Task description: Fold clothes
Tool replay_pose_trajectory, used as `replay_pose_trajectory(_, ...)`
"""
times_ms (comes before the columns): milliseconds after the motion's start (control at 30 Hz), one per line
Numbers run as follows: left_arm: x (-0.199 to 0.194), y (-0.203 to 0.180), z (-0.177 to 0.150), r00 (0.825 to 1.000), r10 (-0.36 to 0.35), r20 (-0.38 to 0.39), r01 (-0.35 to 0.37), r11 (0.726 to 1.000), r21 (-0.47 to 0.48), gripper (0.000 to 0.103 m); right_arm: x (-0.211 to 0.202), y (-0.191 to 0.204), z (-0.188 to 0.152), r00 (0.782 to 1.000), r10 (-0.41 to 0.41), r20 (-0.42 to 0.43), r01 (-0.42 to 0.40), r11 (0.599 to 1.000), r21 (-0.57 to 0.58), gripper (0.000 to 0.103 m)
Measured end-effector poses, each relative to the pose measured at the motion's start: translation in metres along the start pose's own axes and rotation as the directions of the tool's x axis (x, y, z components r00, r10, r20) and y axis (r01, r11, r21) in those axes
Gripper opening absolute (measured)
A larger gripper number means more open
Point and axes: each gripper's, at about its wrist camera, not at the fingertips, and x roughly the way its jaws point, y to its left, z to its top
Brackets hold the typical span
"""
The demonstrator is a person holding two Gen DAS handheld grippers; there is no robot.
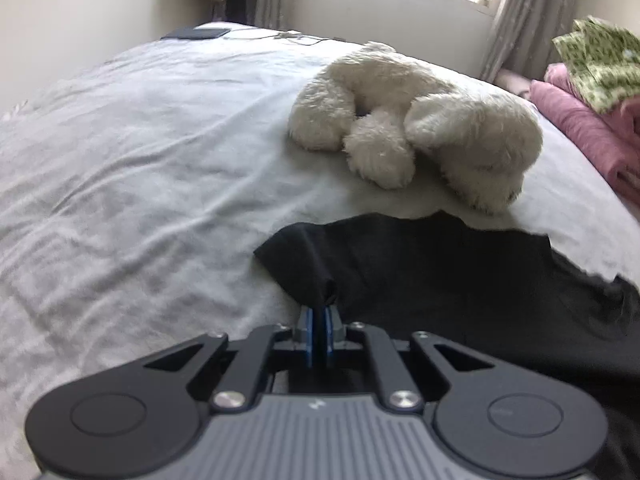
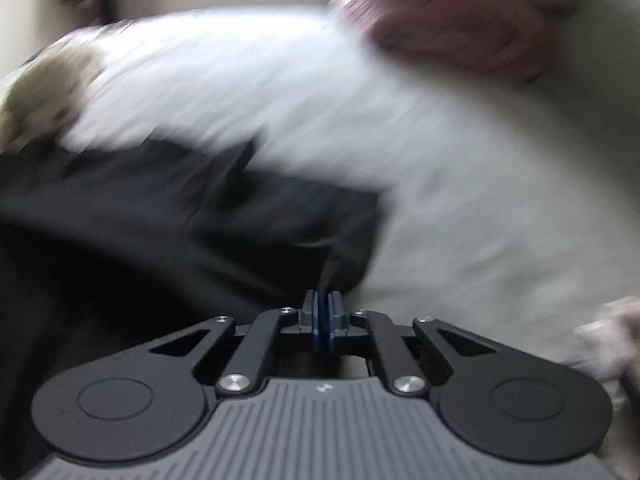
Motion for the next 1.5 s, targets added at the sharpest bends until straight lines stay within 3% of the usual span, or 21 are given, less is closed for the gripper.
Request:
replay_pose_trajectory(67,-0.005,0.005,0.004,1.0,-0.009,0.001,0.009,1.0,-0.003,0.019,-0.002,-0.011,0.006,0.999,0.029,0.015,-0.03,0.999,0.029,0.035)
replay_pose_trajectory(100,-0.008,0.008,0.006,1.0,-0.006,0.013,0.006,1.0,-0.004,0.026,-0.005,-0.018,0.012,0.998,0.042,0.041,-0.044,0.998,0.054,0.056)
replay_pose_trajectory(133,-0.01,0.01,0.009,1.0,-0.002,0.03,0.003,1.0,-0.004,0.03,-0.008,-0.024,0.02,0.996,0.053,0.071,-0.059,0.995,0.084,0.067)
replay_pose_trajectory(300,-0.002,0.004,0.03,0.999,-0.01,0.051,0.009,1.0,0.014,0.044,0.021,-0.033,0.063,0.992,0.099,0.082,-0.11,0.984,0.138,0.067)
replay_pose_trajectory(500,0.03,-0.004,0.04,1.0,-0.004,0.006,0.004,0.999,0.048,0.047,0.067,-0.014,0.072,0.996,0.088,-0.003,-0.088,0.995,-0.047,0.064)
replay_pose_trajectory(567,0.036,-0.013,0.037,1.0,0.017,0.008,-0.018,0.995,0.102,0.039,0.076,-0.007,0.065,0.996,0.083,-0.014,-0.084,0.99,-0.115,0.05)
replay_pose_trajectory(600,0.037,-0.017,0.035,1.0,0.019,0.01,-0.02,0.991,0.134,0.014,0.074,-0.003,0.062,0.995,0.097,-0.004,-0.096,0.986,-0.134,0.021)
replay_pose_trajectory(633,0.037,-0.021,0.034,1.0,0.023,0.015,-0.025,0.989,0.149,0.002,0.071,0.001,0.06,0.996,0.092,0.0,-0.091,0.983,-0.158,0.001)
replay_pose_trajectory(733,0.033,-0.02,0.034,0.999,0.026,0.031,-0.029,0.993,0.118,0.001,0.062,0.017,0.054,0.999,0.021,0.027,-0.014,0.967,-0.254,0.0)
replay_pose_trajectory(833,0.022,-0.02,0.04,0.996,0.01,0.084,-0.018,0.995,0.094,0.001,0.05,0.011,0.057,0.995,-0.042,0.088,0.063,0.965,-0.256,0.0)
replay_pose_trajectory(1033,0.01,-0.035,0.054,0.987,-0.017,0.162,0.004,0.997,0.08,0.001,0.029,0.009,0.073,0.963,-0.147,0.227,0.202,0.95,-0.239,0.0)
replay_pose_trajectory(1133,0.025,-0.036,0.043,0.994,0.028,0.106,-0.037,0.996,0.086,0.001,0.043,0.011,0.063,0.968,-0.177,0.181,0.219,0.943,-0.252,0.0)
replay_pose_trajectory(1233,0.035,-0.029,0.028,0.996,0.031,0.079,-0.038,0.996,0.085,0.002,0.068,-0.001,0.046,0.985,-0.154,0.076,0.167,0.964,-0.206,0.0)
replay_pose_trajectory(1333,0.033,-0.025,0.031,0.996,0.033,0.078,-0.038,0.997,0.063,0.005,0.07,0.0,0.045,0.982,-0.165,0.091,0.18,0.964,-0.198,0.001)
replay_pose_trajectory(1367,0.031,-0.024,0.034,0.996,0.042,0.077,-0.046,0.998,0.052,0.005,0.07,0.002,0.048,0.982,-0.167,0.089,0.182,0.964,-0.194,0.004)
replay_pose_trajectory(1433,0.023,-0.02,0.04,0.994,0.05,0.094,-0.053,0.998,0.03,0.02,0.065,0.001,0.051,0.978,-0.179,0.106,0.196,0.965,-0.172,0.025)
replay_pose_trajectory(1500,0.009,-0.015,0.045,0.992,0.052,0.113,-0.053,0.999,0.004,0.031,0.051,-0.002,0.049,0.97,-0.19,0.153,0.21,0.969,-0.128,0.04)
